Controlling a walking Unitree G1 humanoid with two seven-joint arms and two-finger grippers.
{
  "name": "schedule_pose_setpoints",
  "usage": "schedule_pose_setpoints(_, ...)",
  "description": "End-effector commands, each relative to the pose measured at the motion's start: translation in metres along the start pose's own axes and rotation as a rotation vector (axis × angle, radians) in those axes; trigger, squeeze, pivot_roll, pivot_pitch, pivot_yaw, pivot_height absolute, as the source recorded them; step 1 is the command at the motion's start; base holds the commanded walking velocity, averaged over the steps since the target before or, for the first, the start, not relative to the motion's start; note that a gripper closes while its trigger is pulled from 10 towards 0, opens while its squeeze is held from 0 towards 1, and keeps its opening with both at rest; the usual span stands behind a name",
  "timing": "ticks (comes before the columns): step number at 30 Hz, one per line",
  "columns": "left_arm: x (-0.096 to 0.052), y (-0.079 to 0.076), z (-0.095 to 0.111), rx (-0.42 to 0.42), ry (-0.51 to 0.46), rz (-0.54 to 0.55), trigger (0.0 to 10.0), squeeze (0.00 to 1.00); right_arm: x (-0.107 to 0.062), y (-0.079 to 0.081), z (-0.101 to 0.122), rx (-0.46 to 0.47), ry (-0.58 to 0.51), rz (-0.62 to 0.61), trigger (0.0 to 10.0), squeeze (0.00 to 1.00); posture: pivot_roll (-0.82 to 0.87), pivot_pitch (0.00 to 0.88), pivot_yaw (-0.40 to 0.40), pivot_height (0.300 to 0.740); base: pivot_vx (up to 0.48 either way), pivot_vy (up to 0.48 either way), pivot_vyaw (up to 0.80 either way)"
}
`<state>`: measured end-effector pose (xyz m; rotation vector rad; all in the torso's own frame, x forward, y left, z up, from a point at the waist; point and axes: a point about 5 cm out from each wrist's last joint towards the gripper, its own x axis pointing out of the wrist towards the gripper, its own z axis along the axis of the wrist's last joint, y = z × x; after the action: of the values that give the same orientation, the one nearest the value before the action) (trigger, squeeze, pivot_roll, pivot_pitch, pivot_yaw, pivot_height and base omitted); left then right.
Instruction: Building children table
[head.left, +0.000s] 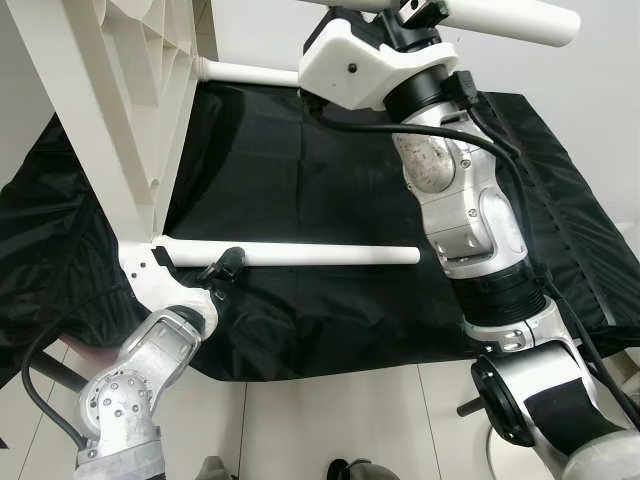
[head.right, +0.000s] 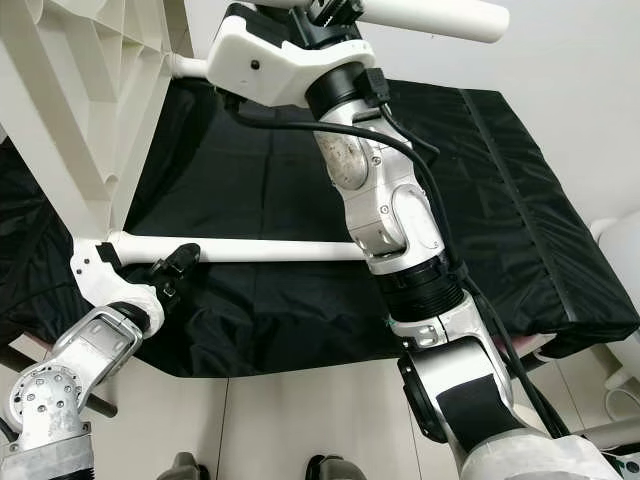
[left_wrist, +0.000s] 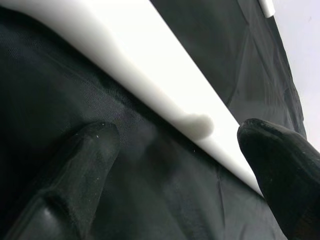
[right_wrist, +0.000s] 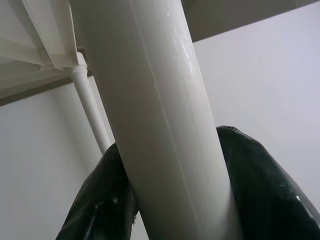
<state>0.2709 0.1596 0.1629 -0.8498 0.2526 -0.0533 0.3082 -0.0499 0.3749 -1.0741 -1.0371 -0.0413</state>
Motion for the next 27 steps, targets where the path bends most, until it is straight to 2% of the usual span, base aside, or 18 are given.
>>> schedule_pose_setpoints(1, 0.000, 0.000, -0.003, -0.003, 0.005, 0.005, 10.0, 0.00, 0.002, -0.005, 0.001, 0.055, 0.011, -0.030, 0.0, 0.00, 0.05, 0.136, -0.036, 0.740, 0.000, 0.000, 0.00)
schedule_pose_setpoints(8, 0.006, 0.000, -0.003, -0.002, -0.008, 0.016, 10.0, 0.00, -0.001, -0.013, -0.003, 0.109, 0.067, -0.059, 0.0, 0.00, 0.05, 0.136, -0.034, 0.740, 0.000, 0.000, 0.00)
schedule_pose_setpoints(15, 0.013, -0.001, -0.003, 0.000, -0.022, 0.036, 10.0, 0.00, -0.001, -0.014, -0.005, 0.131, 0.094, -0.069, 0.0, 0.00, 0.03, 0.137, -0.031, 0.740, 0.000, 0.000, 0.00)
schedule_pose_setpoints(16, 0.018, -0.004, -0.003, 0.013, -0.034, 0.049, 10.0, 0.00, -0.002, -0.015, -0.006, 0.147, 0.107, -0.078, 0.0, 0.00, 0.03, 0.137, -0.031, 0.740, 0.000, 0.000, 0.00)
schedule_pose_setpoints(21, 0.021, -0.006, -0.003, 0.022, -0.046, 0.062, 10.0, 0.00, -0.002, -0.017, -0.007, 0.155, 0.118, -0.085, 0.0, 0.00, 0.03, 0.137, -0.031, 0.740, 0.000, 0.000, 0.00)
schedule_pose_setpoints(27, 0.030, -0.017, -0.006, 0.034, -0.070, 0.074, 10.0, 0.00, 0.000, -0.023, -0.008, 0.202, 0.161, -0.115, 0.0, 0.00, 0.02, 0.142, -0.033, 0.740, 0.000, 0.000, 0.00)
